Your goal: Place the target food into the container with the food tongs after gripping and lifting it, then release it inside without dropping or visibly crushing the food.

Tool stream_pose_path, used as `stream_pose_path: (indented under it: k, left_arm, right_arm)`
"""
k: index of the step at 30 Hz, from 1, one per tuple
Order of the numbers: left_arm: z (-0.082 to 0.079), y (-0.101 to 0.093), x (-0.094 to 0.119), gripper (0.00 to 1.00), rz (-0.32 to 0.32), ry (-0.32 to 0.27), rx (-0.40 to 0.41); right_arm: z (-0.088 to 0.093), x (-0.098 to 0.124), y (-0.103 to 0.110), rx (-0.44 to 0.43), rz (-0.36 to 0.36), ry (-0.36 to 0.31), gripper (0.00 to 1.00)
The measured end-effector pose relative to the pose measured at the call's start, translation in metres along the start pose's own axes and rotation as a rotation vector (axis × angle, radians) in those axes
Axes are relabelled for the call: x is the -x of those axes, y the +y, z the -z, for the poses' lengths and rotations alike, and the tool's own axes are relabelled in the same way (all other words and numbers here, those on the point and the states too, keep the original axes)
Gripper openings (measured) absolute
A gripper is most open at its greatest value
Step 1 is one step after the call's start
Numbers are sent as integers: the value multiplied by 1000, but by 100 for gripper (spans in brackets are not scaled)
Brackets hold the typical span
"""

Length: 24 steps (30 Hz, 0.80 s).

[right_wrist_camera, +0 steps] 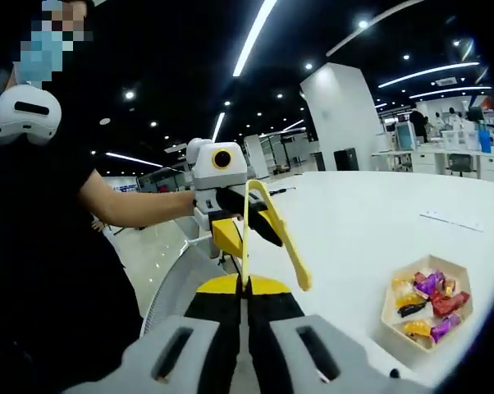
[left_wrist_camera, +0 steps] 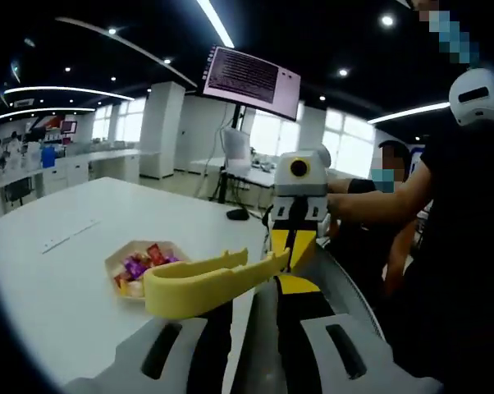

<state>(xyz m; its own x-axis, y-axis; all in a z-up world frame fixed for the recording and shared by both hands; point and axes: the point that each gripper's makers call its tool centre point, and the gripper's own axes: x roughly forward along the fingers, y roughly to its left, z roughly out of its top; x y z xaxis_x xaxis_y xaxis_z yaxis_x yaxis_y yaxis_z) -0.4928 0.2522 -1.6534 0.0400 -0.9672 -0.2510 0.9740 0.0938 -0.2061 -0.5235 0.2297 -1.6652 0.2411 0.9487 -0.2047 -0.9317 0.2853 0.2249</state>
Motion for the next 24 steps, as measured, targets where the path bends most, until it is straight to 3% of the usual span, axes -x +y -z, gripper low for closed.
stream_pose_path:
  k: [3, 14, 20, 24]
  left_arm:
    - [9, 9, -4, 17, -23, 2, -6]
    - [63, 39, -3, 23, -122, 112, 52]
    - [82, 49, 2, 24, -164, 132, 116]
    - [92, 50, 2, 24, -174, 148, 141]
  right_arm:
    - [11, 4, -6, -4, 17, 29, 1]
    - [65, 20, -40, -48, 78, 171, 1]
    - [111, 32, -67, -28, 133, 329, 1]
    - [136, 32, -75, 0, 121, 429, 1]
